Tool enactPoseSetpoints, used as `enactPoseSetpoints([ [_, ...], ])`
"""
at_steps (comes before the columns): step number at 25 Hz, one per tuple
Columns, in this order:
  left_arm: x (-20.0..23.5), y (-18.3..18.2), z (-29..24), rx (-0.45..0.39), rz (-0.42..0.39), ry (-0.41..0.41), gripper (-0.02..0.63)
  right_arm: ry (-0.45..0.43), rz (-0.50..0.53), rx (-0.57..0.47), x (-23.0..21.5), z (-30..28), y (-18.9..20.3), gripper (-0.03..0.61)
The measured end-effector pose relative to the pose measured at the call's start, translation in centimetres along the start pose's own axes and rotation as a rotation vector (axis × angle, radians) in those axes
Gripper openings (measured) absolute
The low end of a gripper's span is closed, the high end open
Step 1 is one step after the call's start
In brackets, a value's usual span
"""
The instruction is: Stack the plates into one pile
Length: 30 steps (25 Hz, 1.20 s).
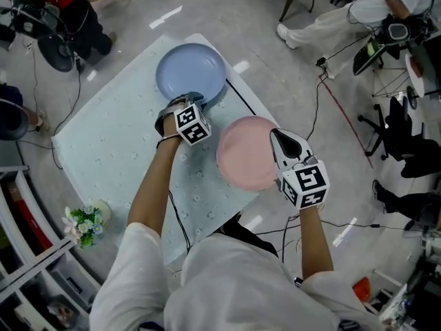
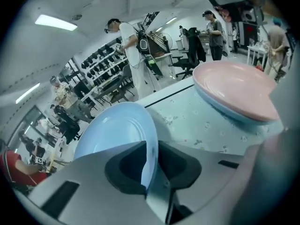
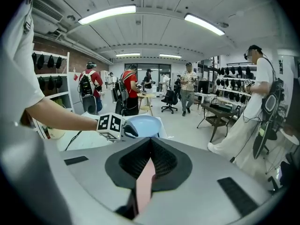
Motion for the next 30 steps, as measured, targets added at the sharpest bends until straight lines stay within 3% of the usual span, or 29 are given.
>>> enactPoseSetpoints([
  [4,-0.4,-0.1,0.0,0.005,-0.02,0.033,0.05,0.004,-0.001,0.005,0.6,0.7,0.5,0.014],
  [7,-0.5,-0.2,0.6,0.009,-0.054,0.017,0.038,0.015,-0.006,-0.004,0.7,1.8,0.8,0.012],
  [9,-0.5,-0.5,1.8,-0.015,-0.036,-0.001,0.032,0.022,-0.007,-0.012,0.6,2.7,1.1,0.012],
  [18,-2.1,-1.6,11.6,-0.169,0.317,-0.075,0.032,-0.016,0.011,-0.108,-0.7,9.0,2.3,0.014],
  [21,-4.3,-2.0,15.1,-0.203,0.388,-0.112,0.031,-0.043,0.028,-0.139,-0.5,11.4,3.0,0.014],
  [30,-13.1,-9.2,20.6,-0.224,0.281,-0.132,0.032,-0.068,0.009,-0.189,-2.4,17.6,6.5,0.014],
])
Point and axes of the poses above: the fingertips, and each gripper's own axes: z backward along the fingers, x to its left, y out of its underside, the point moved 6 cm from there along z, backward along the fingers, and after that the axes turned 4 degrees about x, right-handed, at the moved point
